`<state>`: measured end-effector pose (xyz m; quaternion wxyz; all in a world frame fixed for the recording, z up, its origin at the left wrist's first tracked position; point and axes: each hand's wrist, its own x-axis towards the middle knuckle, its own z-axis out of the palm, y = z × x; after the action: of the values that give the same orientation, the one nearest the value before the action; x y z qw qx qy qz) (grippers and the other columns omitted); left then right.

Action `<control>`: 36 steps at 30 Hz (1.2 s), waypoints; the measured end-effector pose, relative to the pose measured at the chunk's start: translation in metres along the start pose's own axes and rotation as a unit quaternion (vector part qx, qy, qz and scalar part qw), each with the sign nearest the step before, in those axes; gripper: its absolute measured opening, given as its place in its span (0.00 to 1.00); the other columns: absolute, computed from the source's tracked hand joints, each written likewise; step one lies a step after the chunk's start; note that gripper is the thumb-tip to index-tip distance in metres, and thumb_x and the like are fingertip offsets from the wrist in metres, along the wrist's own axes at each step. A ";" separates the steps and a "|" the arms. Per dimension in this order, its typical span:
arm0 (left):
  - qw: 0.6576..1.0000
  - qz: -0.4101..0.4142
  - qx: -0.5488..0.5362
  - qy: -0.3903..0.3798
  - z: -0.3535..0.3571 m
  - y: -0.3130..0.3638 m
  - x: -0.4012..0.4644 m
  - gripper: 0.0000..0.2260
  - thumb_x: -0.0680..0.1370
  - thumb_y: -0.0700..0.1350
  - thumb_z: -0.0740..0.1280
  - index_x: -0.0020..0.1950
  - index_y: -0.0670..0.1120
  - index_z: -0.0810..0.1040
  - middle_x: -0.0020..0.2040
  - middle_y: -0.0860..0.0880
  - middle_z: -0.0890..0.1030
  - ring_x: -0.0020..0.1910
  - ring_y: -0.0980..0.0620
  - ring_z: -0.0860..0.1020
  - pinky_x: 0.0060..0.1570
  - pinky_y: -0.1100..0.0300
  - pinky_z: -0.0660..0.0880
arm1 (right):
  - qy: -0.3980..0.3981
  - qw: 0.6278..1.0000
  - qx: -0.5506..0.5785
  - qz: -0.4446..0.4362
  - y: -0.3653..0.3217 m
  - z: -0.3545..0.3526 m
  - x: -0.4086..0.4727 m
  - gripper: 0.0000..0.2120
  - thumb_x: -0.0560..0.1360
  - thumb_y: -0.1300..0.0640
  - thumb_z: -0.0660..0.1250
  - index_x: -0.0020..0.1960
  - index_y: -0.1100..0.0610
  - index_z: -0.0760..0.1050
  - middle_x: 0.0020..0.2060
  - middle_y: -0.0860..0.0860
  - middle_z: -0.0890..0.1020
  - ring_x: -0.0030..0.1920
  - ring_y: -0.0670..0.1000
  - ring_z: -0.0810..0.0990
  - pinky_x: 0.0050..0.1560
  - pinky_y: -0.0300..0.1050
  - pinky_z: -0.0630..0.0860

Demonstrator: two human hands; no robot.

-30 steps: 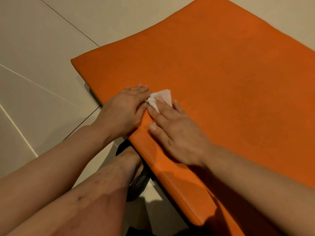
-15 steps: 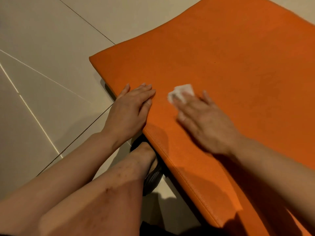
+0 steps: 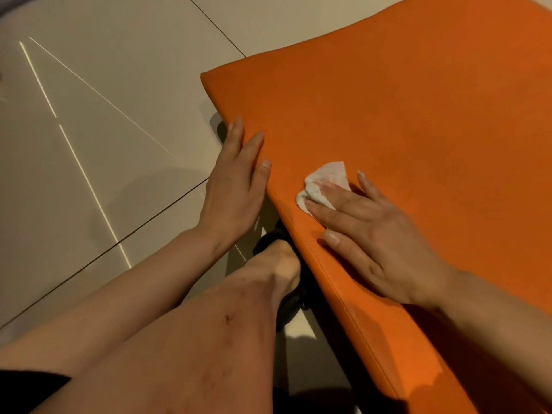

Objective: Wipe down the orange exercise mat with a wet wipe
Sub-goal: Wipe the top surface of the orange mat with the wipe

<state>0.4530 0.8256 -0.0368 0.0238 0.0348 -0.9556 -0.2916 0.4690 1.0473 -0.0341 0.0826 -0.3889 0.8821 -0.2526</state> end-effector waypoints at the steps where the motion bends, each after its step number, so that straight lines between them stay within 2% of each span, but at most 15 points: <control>1: 1.000 -0.021 -0.004 0.003 0.002 0.001 0.000 0.21 0.84 0.47 0.56 0.76 0.46 0.62 0.79 0.46 0.52 0.77 0.52 0.52 0.68 0.68 0.47 | -0.004 1.000 -0.013 0.004 -0.005 0.004 0.014 0.26 0.83 0.45 0.46 0.74 0.56 0.67 0.73 0.56 0.68 0.75 0.52 0.62 0.77 0.53 0.47; 3: 0.999 -0.043 -0.019 0.016 0.005 0.001 0.003 0.20 0.84 0.44 0.55 0.77 0.45 0.62 0.79 0.46 0.52 0.77 0.52 0.54 0.69 0.69 0.49 | -0.020 0.999 -0.035 0.014 -0.012 0.010 0.049 0.30 0.81 0.43 0.43 0.75 0.57 0.66 0.73 0.57 0.67 0.76 0.53 0.61 0.77 0.52 0.45; 6: 0.993 -0.081 -0.076 0.033 0.005 -0.005 0.007 0.19 0.84 0.41 0.54 0.76 0.45 0.64 0.78 0.46 0.59 0.75 0.51 0.60 0.73 0.62 0.57 | -0.032 0.998 -0.045 0.027 -0.018 0.015 0.086 0.35 0.77 0.40 0.37 0.76 0.55 0.63 0.75 0.56 0.63 0.77 0.52 0.58 0.76 0.50 0.41; 9: 0.984 -0.119 -0.126 0.027 0.001 -0.011 0.006 0.20 0.84 0.42 0.55 0.77 0.47 0.61 0.76 0.48 0.64 0.74 0.53 0.64 0.72 0.59 0.61 | -0.043 0.998 -0.025 0.027 -0.020 0.009 0.060 0.33 0.79 0.40 0.37 0.77 0.54 0.59 0.77 0.54 0.60 0.78 0.49 0.53 0.77 0.47 0.40; 12: 0.985 -0.099 -0.140 0.027 -0.002 -0.014 0.007 0.21 0.84 0.44 0.57 0.77 0.49 0.60 0.76 0.50 0.63 0.74 0.54 0.61 0.73 0.54 0.62 | -0.055 0.998 -0.025 0.025 -0.022 -0.003 0.013 0.29 0.83 0.41 0.40 0.78 0.53 0.58 0.77 0.52 0.60 0.78 0.47 0.53 0.77 0.49 0.44; 15: 0.986 -0.096 -0.135 0.019 -0.004 -0.020 0.009 0.21 0.83 0.45 0.58 0.77 0.49 0.61 0.77 0.48 0.61 0.75 0.53 0.60 0.73 0.52 0.62 | -0.057 0.997 -0.036 0.034 -0.019 -0.003 0.020 0.29 0.83 0.42 0.41 0.77 0.54 0.61 0.75 0.53 0.63 0.77 0.49 0.55 0.77 0.48 0.43; 18: 0.988 -0.099 -0.118 0.005 -0.004 -0.020 0.007 0.21 0.83 0.45 0.59 0.76 0.49 0.62 0.77 0.48 0.61 0.76 0.53 0.59 0.74 0.53 0.60 | -0.054 0.995 -0.056 0.062 -0.017 0.005 0.068 0.33 0.80 0.39 0.38 0.78 0.54 0.59 0.76 0.54 0.61 0.78 0.49 0.53 0.76 0.46 0.39; 21: 0.996 -0.047 -0.070 -0.024 0.000 -0.018 0.004 0.20 0.83 0.42 0.57 0.76 0.47 0.63 0.77 0.50 0.61 0.76 0.55 0.57 0.73 0.63 0.55 | -0.087 0.988 -0.064 0.107 -0.007 0.014 0.115 0.27 0.83 0.42 0.42 0.78 0.51 0.55 0.78 0.52 0.56 0.78 0.47 0.49 0.77 0.50 0.38; 23: 0.998 -0.028 -0.045 -0.031 0.001 -0.016 0.004 0.20 0.84 0.42 0.56 0.76 0.47 0.63 0.77 0.50 0.61 0.76 0.56 0.56 0.70 0.67 0.53 | -0.088 0.989 -0.058 0.102 -0.004 0.012 0.113 0.28 0.82 0.41 0.40 0.78 0.51 0.55 0.78 0.52 0.56 0.78 0.47 0.49 0.77 0.50 0.38; 26: 0.999 -0.019 -0.007 -0.029 -0.004 -0.014 0.006 0.20 0.83 0.43 0.57 0.76 0.45 0.63 0.77 0.49 0.61 0.76 0.54 0.57 0.71 0.62 0.53 | -0.051 0.995 -0.051 0.072 -0.011 0.001 0.065 0.35 0.78 0.38 0.36 0.78 0.52 0.57 0.77 0.52 0.57 0.78 0.46 0.50 0.77 0.47 0.38; 29: 0.998 0.019 0.037 -0.050 -0.014 -0.017 0.012 0.20 0.83 0.43 0.59 0.75 0.44 0.65 0.76 0.47 0.63 0.76 0.52 0.58 0.74 0.57 0.50 | -0.068 0.992 -0.065 0.083 -0.012 -0.004 0.039 0.34 0.79 0.38 0.37 0.78 0.52 0.58 0.77 0.52 0.59 0.77 0.47 0.52 0.77 0.48 0.39; 32: 0.995 0.034 0.053 -0.072 -0.017 -0.015 0.022 0.21 0.81 0.42 0.60 0.74 0.44 0.66 0.76 0.46 0.64 0.76 0.52 0.58 0.75 0.54 0.48 | -0.066 0.987 -0.074 0.130 0.003 0.001 0.077 0.34 0.78 0.37 0.36 0.78 0.52 0.56 0.77 0.53 0.58 0.78 0.48 0.52 0.76 0.50 0.37; 34: 0.996 0.027 0.032 -0.082 -0.015 -0.008 0.029 0.21 0.80 0.40 0.60 0.74 0.44 0.66 0.76 0.46 0.64 0.76 0.53 0.57 0.75 0.56 0.46 | -0.069 0.980 -0.075 0.173 0.016 0.003 0.104 0.29 0.82 0.40 0.40 0.79 0.52 0.54 0.78 0.53 0.54 0.78 0.47 0.49 0.75 0.50 0.36; 36: 0.995 0.021 0.021 -0.099 -0.012 -0.001 0.038 0.22 0.81 0.43 0.61 0.75 0.45 0.65 0.76 0.47 0.63 0.76 0.54 0.57 0.74 0.58 0.44 | -0.073 0.978 -0.071 0.180 0.025 0.000 0.107 0.28 0.83 0.42 0.42 0.79 0.53 0.53 0.79 0.52 0.53 0.78 0.47 0.47 0.75 0.50 0.36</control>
<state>0.4163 0.8151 -0.0269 -0.0651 -0.0138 -0.9597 -0.2731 0.3798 0.9839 -0.0410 0.1637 -0.2457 0.9449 -0.1413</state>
